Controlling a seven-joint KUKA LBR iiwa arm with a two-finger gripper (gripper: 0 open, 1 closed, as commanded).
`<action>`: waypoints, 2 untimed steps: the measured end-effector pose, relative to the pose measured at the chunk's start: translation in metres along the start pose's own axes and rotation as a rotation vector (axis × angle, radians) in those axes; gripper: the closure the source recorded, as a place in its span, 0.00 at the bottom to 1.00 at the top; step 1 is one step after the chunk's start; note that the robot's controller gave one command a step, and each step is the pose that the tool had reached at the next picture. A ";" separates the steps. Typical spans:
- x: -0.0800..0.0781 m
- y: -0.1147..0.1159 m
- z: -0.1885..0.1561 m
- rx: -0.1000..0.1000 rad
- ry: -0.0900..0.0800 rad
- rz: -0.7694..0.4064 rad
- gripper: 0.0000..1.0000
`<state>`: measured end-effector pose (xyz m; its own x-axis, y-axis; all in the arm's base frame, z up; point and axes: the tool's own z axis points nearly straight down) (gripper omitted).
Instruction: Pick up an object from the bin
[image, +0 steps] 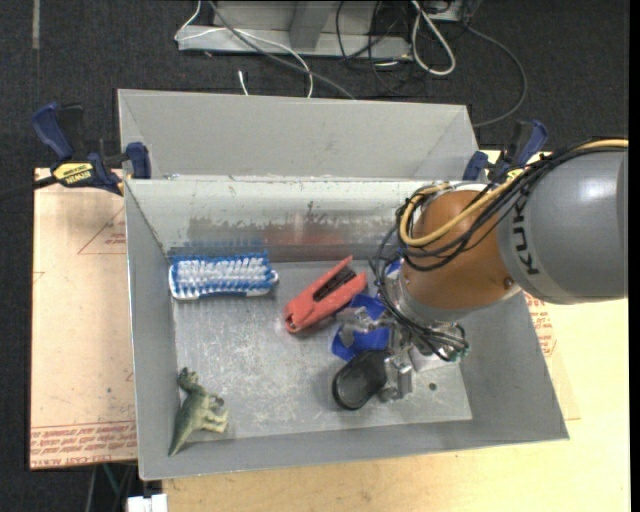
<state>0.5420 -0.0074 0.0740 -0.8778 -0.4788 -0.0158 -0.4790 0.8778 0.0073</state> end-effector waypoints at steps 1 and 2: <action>0.003 0.001 0.004 -0.002 0.003 0.002 1.00; 0.003 0.001 0.005 -0.002 0.004 0.003 1.00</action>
Offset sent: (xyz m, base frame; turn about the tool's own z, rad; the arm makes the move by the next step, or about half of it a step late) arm 0.0000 0.0000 0.0000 0.0000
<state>0.5392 -0.0078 0.0695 -0.8790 -0.4767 -0.0122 -0.4768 0.8790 0.0097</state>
